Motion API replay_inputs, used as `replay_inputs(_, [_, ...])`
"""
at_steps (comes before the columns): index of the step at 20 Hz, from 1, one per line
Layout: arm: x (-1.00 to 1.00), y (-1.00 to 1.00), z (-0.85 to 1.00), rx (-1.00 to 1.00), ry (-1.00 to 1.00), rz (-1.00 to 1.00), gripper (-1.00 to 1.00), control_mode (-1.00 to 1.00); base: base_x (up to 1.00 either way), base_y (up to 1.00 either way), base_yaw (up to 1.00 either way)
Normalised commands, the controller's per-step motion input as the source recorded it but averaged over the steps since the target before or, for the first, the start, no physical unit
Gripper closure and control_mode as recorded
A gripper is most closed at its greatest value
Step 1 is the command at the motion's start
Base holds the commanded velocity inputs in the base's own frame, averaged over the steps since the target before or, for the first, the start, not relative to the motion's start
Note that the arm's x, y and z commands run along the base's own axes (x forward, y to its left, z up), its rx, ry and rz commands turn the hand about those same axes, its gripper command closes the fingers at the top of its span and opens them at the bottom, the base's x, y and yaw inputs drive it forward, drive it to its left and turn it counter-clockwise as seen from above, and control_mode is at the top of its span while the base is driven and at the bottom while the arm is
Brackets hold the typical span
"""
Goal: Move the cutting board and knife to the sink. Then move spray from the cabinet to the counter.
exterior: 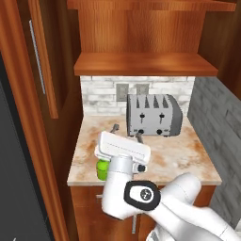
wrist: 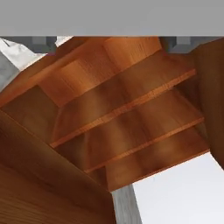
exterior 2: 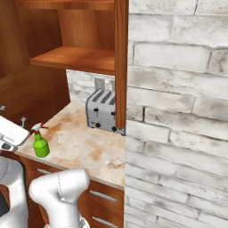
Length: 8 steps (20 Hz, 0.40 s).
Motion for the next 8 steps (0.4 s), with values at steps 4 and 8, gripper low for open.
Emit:
replay_inputs(4, [-0.51,-0.66,1.00,0.23,-0.32,-0.07,-1.00,-1.00,0.00,0.00,0.00])
replay_inputs(8, [-0.34,-0.69,1.00,0.23,-0.32,-0.10,-1.00,-1.00,0.00,0.00,0.00])
